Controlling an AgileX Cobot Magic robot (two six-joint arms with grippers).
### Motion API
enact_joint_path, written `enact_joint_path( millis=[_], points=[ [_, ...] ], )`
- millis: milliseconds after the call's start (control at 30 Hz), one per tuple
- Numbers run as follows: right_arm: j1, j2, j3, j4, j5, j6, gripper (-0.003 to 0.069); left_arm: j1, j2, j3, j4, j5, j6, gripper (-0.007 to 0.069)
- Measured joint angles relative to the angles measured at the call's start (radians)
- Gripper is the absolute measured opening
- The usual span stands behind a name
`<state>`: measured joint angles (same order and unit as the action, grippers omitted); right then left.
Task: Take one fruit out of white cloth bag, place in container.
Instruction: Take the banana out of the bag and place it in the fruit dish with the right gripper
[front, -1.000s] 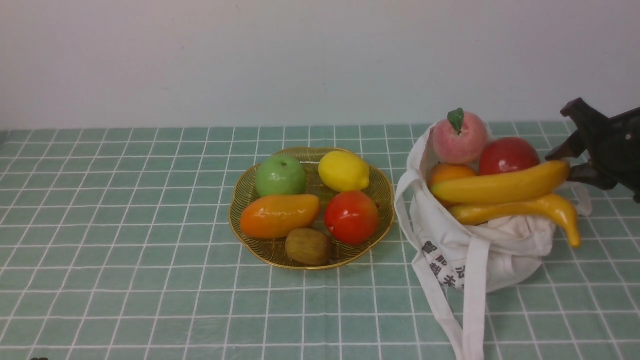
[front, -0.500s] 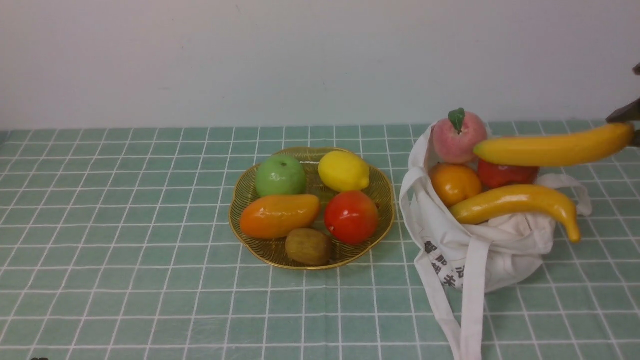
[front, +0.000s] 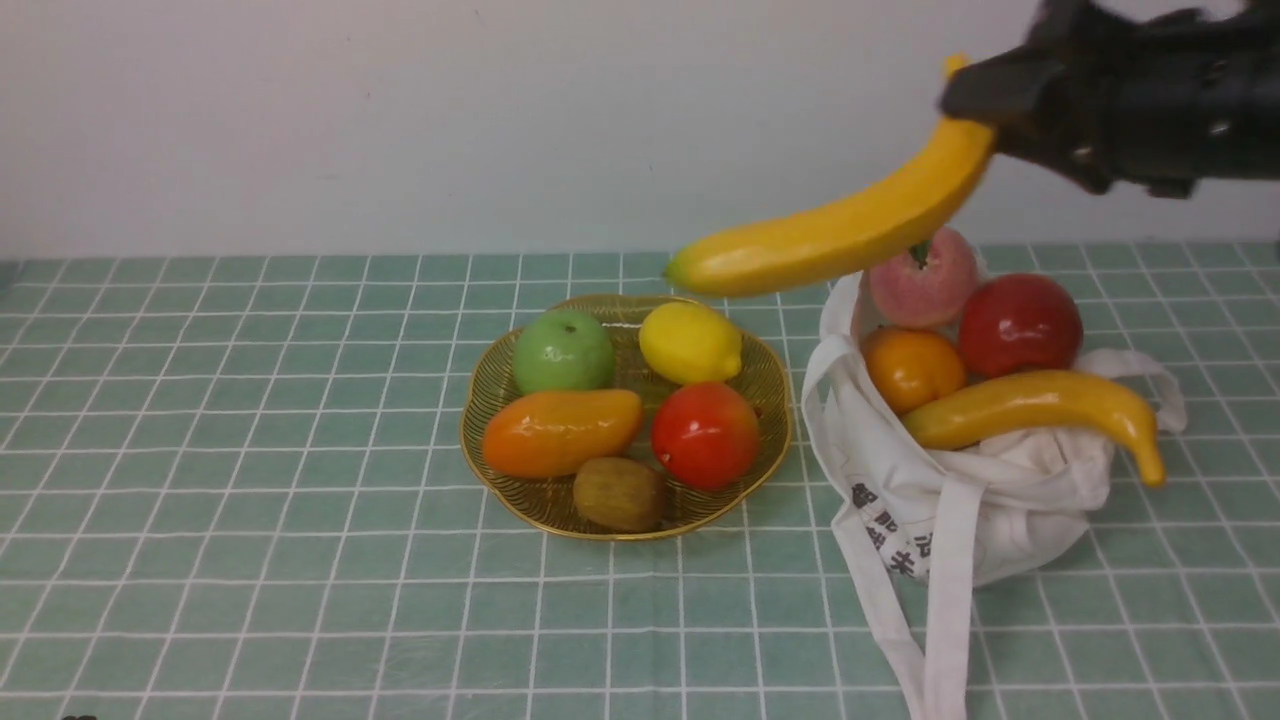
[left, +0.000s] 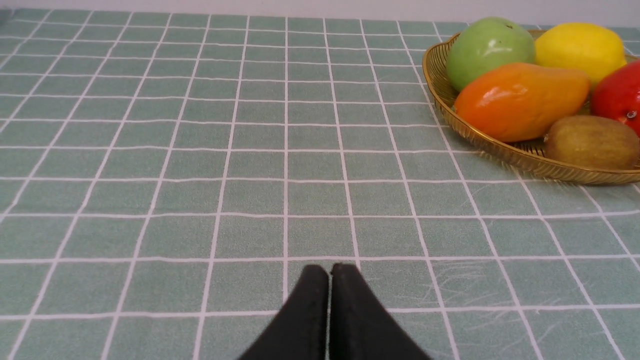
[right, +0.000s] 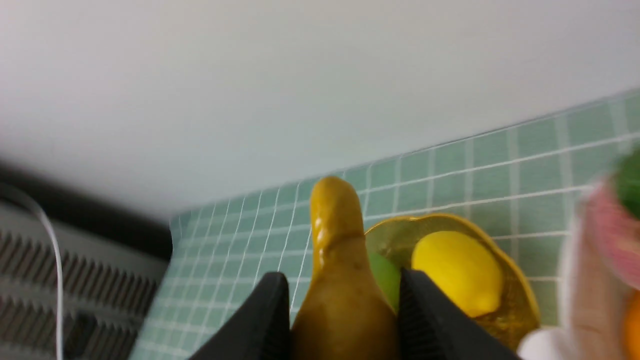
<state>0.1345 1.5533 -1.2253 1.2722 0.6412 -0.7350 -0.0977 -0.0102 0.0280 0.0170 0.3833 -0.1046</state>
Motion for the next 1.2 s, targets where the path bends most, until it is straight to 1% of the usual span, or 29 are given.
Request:
enact_joint_path(
  millis=[33,67,100,133,400,533,667,800,900,967,1033,1067,1100,1133,1200],
  points=[
    [0.000,0.005,0.000,0.003,0.000,-0.012,0.0261,0.000,0.000,0.000,0.000,0.000,0.000,-0.0008],
    [0.055,0.050,-0.023,0.022,-0.014,-0.091,0.0261,0.000,0.000,0.000,0.000,0.000,0.000,-0.0008],
    [0.061,0.056,-0.026,0.024,-0.014,-0.098,0.0261,0.000,0.000,0.000,0.000,0.000,0.000,-0.0008],
    [0.095,0.112,-0.061,0.031,-0.015,-0.147,0.0261,0.000,0.000,0.000,0.000,0.000,0.000,-0.0008],
    [0.191,0.352,-0.254,0.014,0.010,-0.251,0.0261,0.000,0.000,0.000,0.000,0.000,0.000,-0.0008],
    [0.196,0.450,-0.302,0.010,0.009,-0.300,0.0261,0.000,0.000,0.000,0.000,0.000,0.000,-0.0008],
    [0.200,0.511,-0.311,0.010,-0.033,-0.330,0.0261,0.000,0.000,0.000,0.000,0.000,0.000,-0.0008],
    [0.200,0.524,-0.313,0.013,-0.060,-0.341,0.0261,0.000,0.000,0.000,0.000,0.000,0.000,-0.0008],
    [0.200,0.525,-0.313,0.015,-0.072,-0.378,0.0262,0.000,0.000,0.000,0.000,0.000,0.000,-0.0008],
    [0.200,0.525,-0.313,0.016,-0.078,-0.406,0.0287,0.000,0.000,0.000,0.000,0.000,0.000,-0.0008],
    [0.200,0.525,-0.313,0.018,-0.079,-0.431,0.0342,0.000,0.000,0.000,0.000,0.000,0.000,-0.0008],
    [0.200,0.525,-0.313,0.018,-0.079,-0.435,0.0356,0.000,0.000,0.000,0.000,0.000,0.000,-0.0008],
    [0.200,0.525,-0.313,0.019,-0.079,-0.446,0.0410,0.000,0.000,0.000,0.000,0.000,0.000,-0.0008],
    [0.200,0.525,-0.313,0.019,-0.079,-0.452,0.0442,0.000,0.000,0.000,0.000,0.000,0.000,-0.0008],
    [0.200,0.525,-0.313,0.019,-0.079,-0.460,0.0532,0.000,0.000,0.000,0.000,0.000,0.000,-0.0008]
  ],
)
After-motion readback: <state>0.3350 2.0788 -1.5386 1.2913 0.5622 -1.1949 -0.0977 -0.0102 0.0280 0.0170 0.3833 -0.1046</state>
